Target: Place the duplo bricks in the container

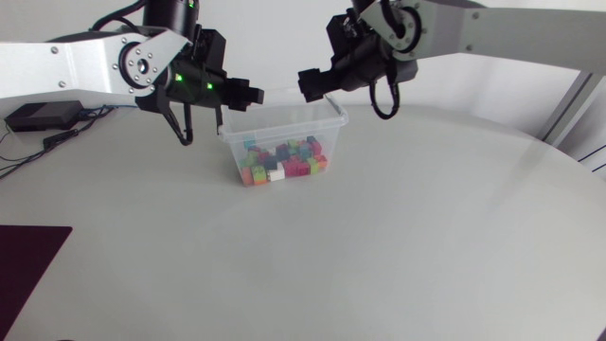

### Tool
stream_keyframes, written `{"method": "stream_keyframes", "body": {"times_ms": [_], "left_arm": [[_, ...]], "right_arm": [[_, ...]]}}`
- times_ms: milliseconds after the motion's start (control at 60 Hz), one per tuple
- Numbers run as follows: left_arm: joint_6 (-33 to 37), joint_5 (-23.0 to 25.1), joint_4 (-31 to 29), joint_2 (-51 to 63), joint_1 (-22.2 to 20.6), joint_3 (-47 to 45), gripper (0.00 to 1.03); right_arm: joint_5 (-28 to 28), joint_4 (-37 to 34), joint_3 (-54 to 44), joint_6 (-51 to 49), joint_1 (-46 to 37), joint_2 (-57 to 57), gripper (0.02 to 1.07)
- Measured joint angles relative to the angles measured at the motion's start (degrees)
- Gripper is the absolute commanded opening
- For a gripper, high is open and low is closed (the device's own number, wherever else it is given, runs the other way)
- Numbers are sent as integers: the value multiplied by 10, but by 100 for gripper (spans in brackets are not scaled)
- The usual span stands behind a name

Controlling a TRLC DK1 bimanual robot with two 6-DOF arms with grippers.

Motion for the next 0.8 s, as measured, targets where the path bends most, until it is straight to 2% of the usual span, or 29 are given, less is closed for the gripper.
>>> {"method": "stream_keyframes", "body": {"times_ms": [383, 500, 633, 650, 667, 733, 800], "left_arm": [[0, 0, 73, 77, 0, 47, 20], [0, -1, 83, 100, 0, 67, 34], [5, -12, 100, 122, -2, 82, 58], [9, -16, 104, 125, -2, 83, 63], [11, -17, 106, 129, -3, 85, 76], [14, -28, 112, 140, -4, 92, 99], [16, -31, 117, 148, -5, 94, 99]], "right_arm": [[14, 32, -160, -16, -10, -138, 103], [14, 46, -208, -21, -21, -172, 103], [14, 50, -247, -29, -32, -207, 103], [14, 50, -251, -30, -33, -212, 103], [14, 50, -255, -30, -36, -216, 103], [14, 54, -269, -31, -40, -232, 103], [14, 59, -287, -34, -46, -250, 103]]}}
